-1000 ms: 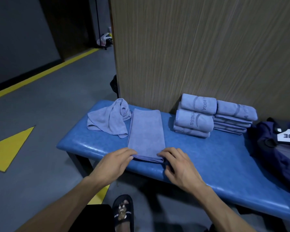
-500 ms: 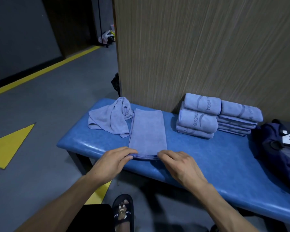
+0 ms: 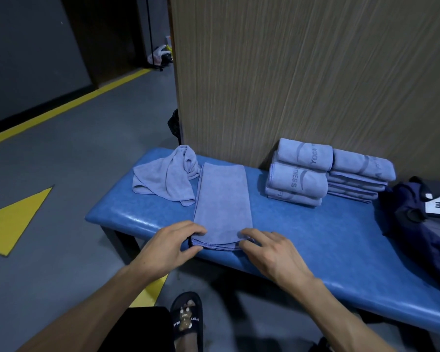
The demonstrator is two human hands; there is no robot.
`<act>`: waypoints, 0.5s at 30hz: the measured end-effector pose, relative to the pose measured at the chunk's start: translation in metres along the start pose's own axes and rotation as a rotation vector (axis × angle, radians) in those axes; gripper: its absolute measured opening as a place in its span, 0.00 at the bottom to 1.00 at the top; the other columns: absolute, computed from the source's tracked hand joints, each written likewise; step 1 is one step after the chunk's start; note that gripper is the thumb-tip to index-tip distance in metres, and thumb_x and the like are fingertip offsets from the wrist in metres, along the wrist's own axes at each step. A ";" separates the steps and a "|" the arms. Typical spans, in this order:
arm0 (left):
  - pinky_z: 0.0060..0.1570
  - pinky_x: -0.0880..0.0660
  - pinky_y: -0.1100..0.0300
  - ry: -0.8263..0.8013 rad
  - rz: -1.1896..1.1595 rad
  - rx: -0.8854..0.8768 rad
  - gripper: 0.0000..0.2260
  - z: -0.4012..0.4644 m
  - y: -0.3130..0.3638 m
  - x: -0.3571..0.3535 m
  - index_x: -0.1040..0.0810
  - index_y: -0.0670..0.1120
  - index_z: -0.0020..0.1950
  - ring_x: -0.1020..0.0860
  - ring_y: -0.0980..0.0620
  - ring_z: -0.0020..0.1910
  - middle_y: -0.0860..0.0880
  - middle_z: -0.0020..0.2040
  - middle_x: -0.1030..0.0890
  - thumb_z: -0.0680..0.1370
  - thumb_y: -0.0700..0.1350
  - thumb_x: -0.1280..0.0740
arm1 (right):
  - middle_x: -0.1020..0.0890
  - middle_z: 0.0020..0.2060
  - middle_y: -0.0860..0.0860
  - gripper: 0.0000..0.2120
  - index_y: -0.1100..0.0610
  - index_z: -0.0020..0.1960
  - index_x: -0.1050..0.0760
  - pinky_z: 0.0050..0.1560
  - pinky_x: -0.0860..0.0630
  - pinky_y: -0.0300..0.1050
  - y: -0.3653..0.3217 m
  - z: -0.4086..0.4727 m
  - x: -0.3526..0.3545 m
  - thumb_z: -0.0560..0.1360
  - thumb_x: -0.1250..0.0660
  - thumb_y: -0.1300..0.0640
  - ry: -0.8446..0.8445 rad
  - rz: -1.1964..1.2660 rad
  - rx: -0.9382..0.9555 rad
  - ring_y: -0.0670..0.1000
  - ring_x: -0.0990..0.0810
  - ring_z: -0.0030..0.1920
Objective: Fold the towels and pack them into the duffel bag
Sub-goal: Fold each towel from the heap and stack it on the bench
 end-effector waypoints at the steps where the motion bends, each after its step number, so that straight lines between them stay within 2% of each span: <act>1: 0.58 0.28 0.68 0.002 0.010 -0.008 0.14 0.000 0.001 0.000 0.21 0.54 0.60 0.24 0.66 0.57 0.64 0.56 0.22 0.76 0.50 0.25 | 0.20 0.58 0.48 0.09 0.50 0.52 0.24 0.34 0.26 0.47 0.001 0.000 -0.001 0.73 0.29 0.59 0.000 0.000 -0.010 0.55 0.20 0.38; 3: 0.57 0.26 0.63 -0.002 0.029 -0.040 0.12 0.000 0.002 0.000 0.21 0.54 0.58 0.24 0.63 0.56 0.63 0.55 0.22 0.76 0.51 0.26 | 0.20 0.57 0.48 0.08 0.50 0.50 0.25 0.34 0.25 0.48 0.003 -0.001 -0.002 0.74 0.28 0.58 -0.004 0.016 -0.036 0.55 0.19 0.38; 5: 0.54 0.24 0.59 -0.004 0.037 -0.073 0.09 -0.001 0.003 -0.001 0.21 0.53 0.55 0.23 0.61 0.55 0.62 0.54 0.22 0.76 0.51 0.27 | 0.19 0.57 0.46 0.03 0.50 0.49 0.23 0.36 0.22 0.47 0.005 -0.004 -0.003 0.77 0.31 0.52 -0.020 0.061 -0.073 0.54 0.18 0.40; 8: 0.54 0.24 0.58 -0.004 0.051 -0.085 0.08 -0.001 0.003 -0.002 0.20 0.53 0.53 0.23 0.61 0.55 0.62 0.53 0.22 0.76 0.51 0.27 | 0.17 0.52 0.43 0.12 0.49 0.45 0.20 0.40 0.20 0.45 0.009 -0.006 0.002 0.79 0.35 0.42 -0.028 0.175 -0.235 0.50 0.17 0.44; 11: 0.53 0.24 0.58 -0.003 0.043 -0.083 0.07 0.001 0.003 -0.002 0.20 0.53 0.53 0.24 0.61 0.54 0.62 0.53 0.22 0.76 0.52 0.28 | 0.19 0.45 0.43 0.12 0.48 0.44 0.24 0.40 0.21 0.48 0.012 -0.008 0.002 0.78 0.36 0.41 -0.050 0.238 -0.349 0.49 0.18 0.44; 15: 0.52 0.24 0.58 -0.005 0.055 -0.086 0.07 0.001 0.004 -0.002 0.20 0.54 0.52 0.24 0.62 0.54 0.63 0.52 0.22 0.76 0.51 0.28 | 0.22 0.41 0.44 0.09 0.47 0.44 0.29 0.34 0.24 0.48 0.006 -0.003 0.003 0.72 0.35 0.43 -0.065 0.176 -0.388 0.50 0.20 0.41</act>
Point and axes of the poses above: each hand's wrist, its own z-axis towards the middle knuckle, its own x-axis out of the back of the hand, y = z × x, the point moved 5 cm from there along z, towards the middle knuckle
